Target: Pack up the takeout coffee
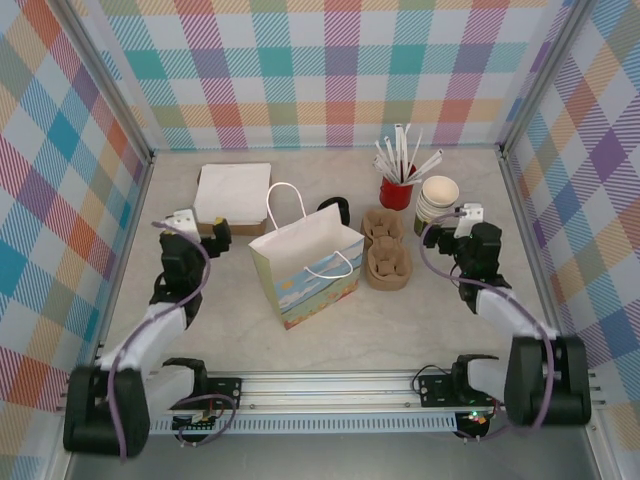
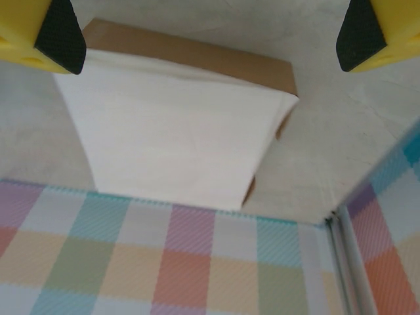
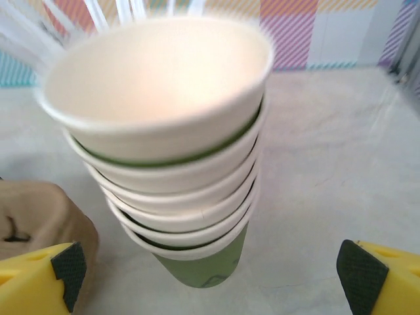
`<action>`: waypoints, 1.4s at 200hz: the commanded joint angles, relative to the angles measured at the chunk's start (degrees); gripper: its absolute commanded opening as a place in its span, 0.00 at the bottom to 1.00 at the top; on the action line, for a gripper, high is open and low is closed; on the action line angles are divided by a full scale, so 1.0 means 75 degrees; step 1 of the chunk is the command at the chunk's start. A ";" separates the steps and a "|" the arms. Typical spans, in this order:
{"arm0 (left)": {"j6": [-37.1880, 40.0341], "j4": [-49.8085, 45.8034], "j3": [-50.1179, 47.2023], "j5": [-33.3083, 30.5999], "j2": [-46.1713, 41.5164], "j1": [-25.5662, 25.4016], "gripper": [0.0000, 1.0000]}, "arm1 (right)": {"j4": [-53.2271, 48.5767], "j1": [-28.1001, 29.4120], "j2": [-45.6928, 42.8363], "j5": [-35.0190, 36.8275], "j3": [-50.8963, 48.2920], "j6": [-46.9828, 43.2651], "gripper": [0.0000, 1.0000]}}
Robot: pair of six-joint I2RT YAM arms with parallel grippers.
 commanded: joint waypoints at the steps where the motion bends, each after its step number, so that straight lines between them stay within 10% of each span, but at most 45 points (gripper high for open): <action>1: -0.0901 -0.3183 0.0611 -0.0378 -0.1217 0.0057 1.00 | -0.2418 0.0025 -0.1081 0.0266 0.0476 0.0454 1.00; 52: -0.1587 -0.8357 0.4412 0.2904 -0.1537 0.0018 0.90 | -0.7893 0.0024 -0.2883 -0.0523 0.2719 0.2338 1.00; 102: -0.0463 -1.0090 0.7114 0.4680 -0.0676 -0.1137 0.87 | -0.9135 0.0025 -0.3215 -0.1392 0.3419 0.2565 1.00; 226: 0.1917 -1.1212 0.8659 0.2056 0.2344 -0.3713 0.88 | -0.9407 0.0025 -0.3466 -0.1451 0.3623 0.2478 1.00; 280: 0.2255 -1.1238 0.8673 0.2270 0.2809 -0.3716 0.55 | -0.9445 0.0025 -0.3552 -0.1440 0.3517 0.2353 1.00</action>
